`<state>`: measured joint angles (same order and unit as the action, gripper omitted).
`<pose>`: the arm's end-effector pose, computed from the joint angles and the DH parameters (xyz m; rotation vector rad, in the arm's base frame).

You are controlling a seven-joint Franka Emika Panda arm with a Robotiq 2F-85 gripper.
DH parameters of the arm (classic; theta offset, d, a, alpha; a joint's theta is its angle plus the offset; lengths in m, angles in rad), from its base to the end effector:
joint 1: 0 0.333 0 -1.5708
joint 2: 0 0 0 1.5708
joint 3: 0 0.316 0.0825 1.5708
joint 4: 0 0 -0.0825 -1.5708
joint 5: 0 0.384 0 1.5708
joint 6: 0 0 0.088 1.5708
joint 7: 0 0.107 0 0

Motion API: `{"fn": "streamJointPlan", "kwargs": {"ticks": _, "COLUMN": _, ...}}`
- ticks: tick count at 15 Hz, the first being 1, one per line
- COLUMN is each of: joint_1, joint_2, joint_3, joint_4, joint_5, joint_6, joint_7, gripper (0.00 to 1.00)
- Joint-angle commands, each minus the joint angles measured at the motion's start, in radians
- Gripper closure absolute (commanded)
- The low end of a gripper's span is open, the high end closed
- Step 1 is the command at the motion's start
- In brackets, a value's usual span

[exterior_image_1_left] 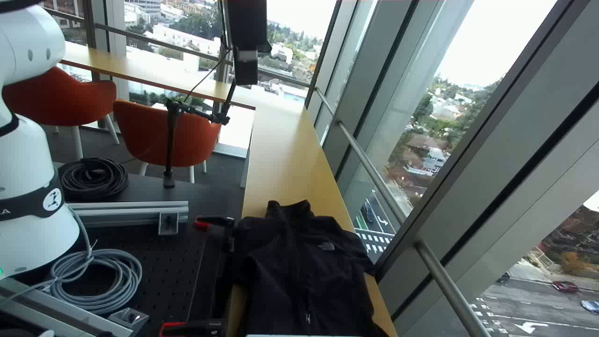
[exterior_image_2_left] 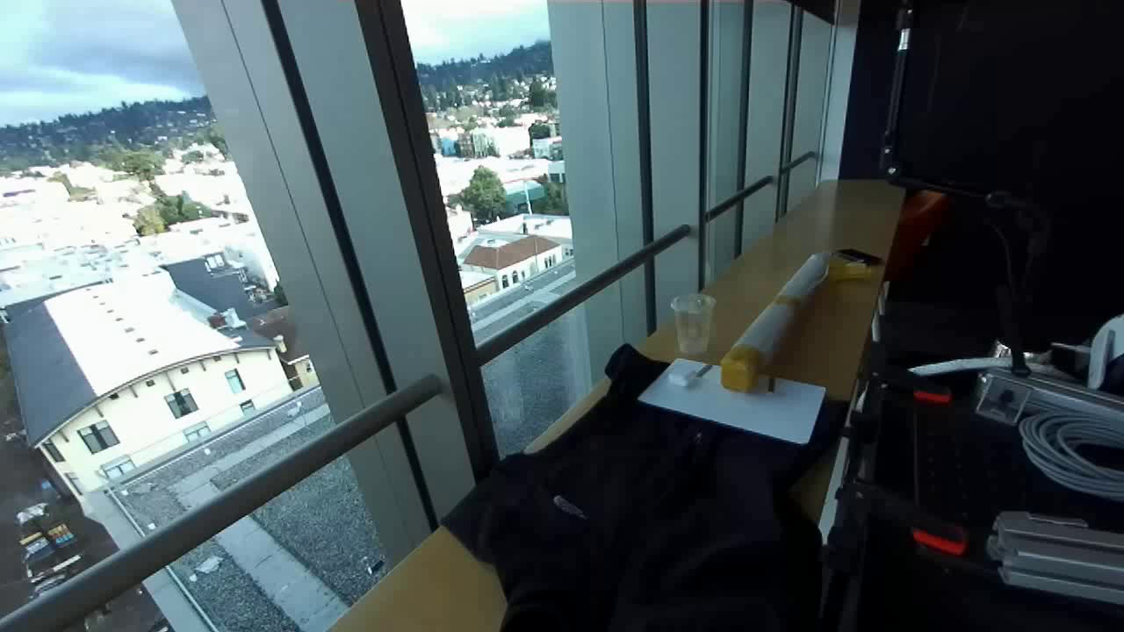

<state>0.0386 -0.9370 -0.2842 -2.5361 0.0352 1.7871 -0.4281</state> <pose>0.2824 -0.0874 0.5586 -2.8894 -0.3945 -0.3429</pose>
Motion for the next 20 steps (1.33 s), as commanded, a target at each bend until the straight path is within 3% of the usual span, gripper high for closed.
{"fn": "streamJointPlan", "kwargs": {"ticks": 1, "joint_1": -0.008, "joint_2": 0.003, "joint_3": 0.006, "joint_4": 0.004, "joint_5": 0.006, "joint_6": -0.002, "joint_7": -0.005, "gripper": 0.0}}
{"fn": "streamJointPlan", "kwargs": {"ticks": 6, "joint_1": -0.008, "joint_2": 0.003, "joint_3": 0.006, "joint_4": 0.004, "joint_5": 0.006, "joint_6": -0.002, "joint_7": -0.005, "gripper": 0.0}}
{"fn": "streamJointPlan", "kwargs": {"ticks": 10, "joint_1": 0.005, "joint_2": 0.02, "joint_3": 0.024, "joint_4": -0.069, "joint_5": 0.018, "joint_6": 0.099, "joint_7": -0.001, "gripper": 0.0}}
{"fn": "streamJointPlan", "kwargs": {"ticks": 15, "joint_1": -0.008, "joint_2": 0.151, "joint_3": -0.006, "joint_4": -0.169, "joint_5": -0.044, "joint_6": 0.371, "joint_7": -0.063, "gripper": 0.0}}
{"fn": "streamJointPlan", "kwargs": {"ticks": 20, "joint_1": 0.008, "joint_2": 0.418, "joint_3": -0.045, "joint_4": -0.187, "joint_5": -0.028, "joint_6": 0.669, "joint_7": -0.13, "gripper": 0.0}}
